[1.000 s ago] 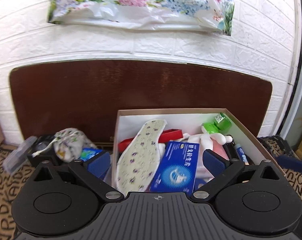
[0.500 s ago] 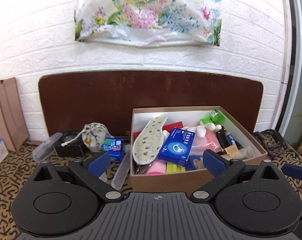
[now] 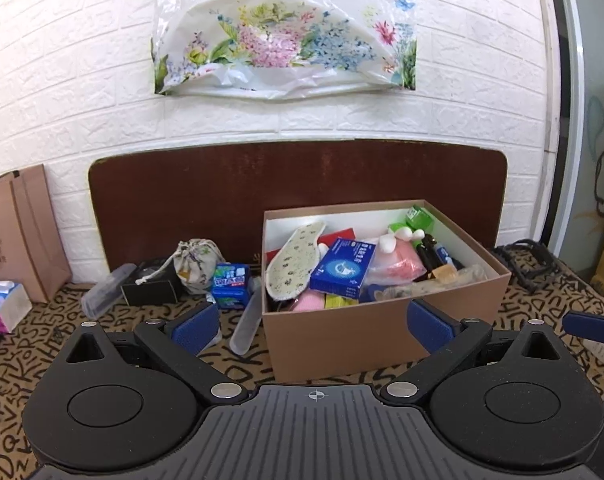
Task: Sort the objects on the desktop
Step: 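Withdraw both tools from the box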
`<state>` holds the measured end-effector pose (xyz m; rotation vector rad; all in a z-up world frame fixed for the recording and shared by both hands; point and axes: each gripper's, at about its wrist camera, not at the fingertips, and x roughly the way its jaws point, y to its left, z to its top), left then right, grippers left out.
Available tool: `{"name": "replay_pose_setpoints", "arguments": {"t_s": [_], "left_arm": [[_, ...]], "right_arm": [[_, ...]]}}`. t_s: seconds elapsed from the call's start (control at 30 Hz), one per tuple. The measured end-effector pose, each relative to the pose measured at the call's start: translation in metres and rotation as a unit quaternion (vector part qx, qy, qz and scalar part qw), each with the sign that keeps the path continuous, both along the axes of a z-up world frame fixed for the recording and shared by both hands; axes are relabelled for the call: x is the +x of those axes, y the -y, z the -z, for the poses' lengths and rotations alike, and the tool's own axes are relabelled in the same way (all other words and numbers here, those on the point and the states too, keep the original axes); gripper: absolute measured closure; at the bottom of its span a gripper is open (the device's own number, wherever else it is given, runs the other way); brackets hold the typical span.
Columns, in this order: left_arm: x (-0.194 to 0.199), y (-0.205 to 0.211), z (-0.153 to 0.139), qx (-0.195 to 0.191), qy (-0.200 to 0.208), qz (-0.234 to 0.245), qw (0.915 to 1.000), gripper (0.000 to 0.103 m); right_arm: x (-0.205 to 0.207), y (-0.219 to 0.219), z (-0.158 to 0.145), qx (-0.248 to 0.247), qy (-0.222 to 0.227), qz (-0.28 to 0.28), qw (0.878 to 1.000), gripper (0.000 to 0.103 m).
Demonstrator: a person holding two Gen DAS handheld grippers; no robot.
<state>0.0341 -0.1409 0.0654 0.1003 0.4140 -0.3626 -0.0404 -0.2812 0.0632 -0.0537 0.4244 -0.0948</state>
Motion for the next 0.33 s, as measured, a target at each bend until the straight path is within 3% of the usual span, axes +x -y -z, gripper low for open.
{"name": "replay_pose_setpoints", "arguments": {"t_s": [0.33], "left_arm": [[0.0006, -0.0015, 0.0064, -0.009, -0.017, 0.004, 0.9998, 0.0]], "right_arm": [[-0.0004, -0.0034, 0.0037, 0.006, -0.007, 0.001, 1.0, 0.0]]}}
